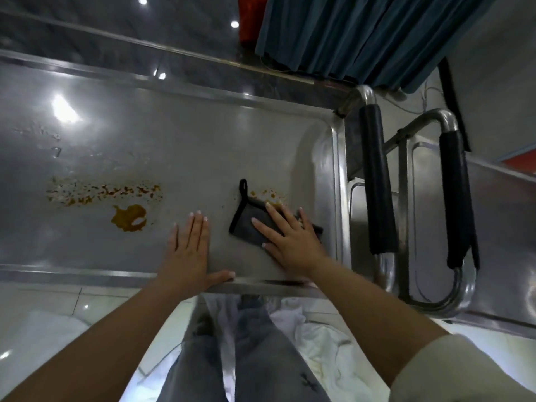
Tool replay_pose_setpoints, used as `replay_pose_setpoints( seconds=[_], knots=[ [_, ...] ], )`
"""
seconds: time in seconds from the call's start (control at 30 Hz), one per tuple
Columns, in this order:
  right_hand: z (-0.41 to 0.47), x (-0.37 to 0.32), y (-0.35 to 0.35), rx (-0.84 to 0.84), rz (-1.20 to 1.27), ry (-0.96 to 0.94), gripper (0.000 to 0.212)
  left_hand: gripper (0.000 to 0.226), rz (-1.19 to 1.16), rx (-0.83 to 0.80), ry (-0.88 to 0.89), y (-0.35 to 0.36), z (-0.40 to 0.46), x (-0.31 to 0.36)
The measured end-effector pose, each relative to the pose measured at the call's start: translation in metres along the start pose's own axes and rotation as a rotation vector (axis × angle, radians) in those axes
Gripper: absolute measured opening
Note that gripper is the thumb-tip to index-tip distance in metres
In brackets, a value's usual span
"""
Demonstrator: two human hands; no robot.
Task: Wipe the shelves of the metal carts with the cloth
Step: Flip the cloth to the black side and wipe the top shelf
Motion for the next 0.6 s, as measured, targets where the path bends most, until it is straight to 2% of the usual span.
replay_pose_setpoints(
  seconds=[0.23,0.4,0.5,0.6],
  knots=[
    [0.117,0.084,-0.017,-0.027,0.001,0.036,0.054,0.122,-0.015,-0.02,-0.004,-0.003,0.021,0.01],
    [0.2,0.146,-0.034,-0.075,0.077,0.172,0.054,0.122,-0.046,0.011,-0.011,-0.001,0.032,0.013],
    [0.222,0.167,-0.038,-0.097,0.15,0.307,0.055,0.122,-0.062,0.017,-0.015,-0.002,0.035,0.014],
    [0.209,0.154,-0.039,-0.066,0.17,0.35,0.056,0.121,-0.078,-0.007,-0.016,-0.003,0.034,0.015]
  ],
)
Point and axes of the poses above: each hand's wrist, its own z-axis towards the middle knuckle, its own y-axis out of the palm, x = y × z, the point moved 5 cm from there along z, towards the middle knuckle, and after that the axes turned 11 degrees about -z, right-handed, at the moved point
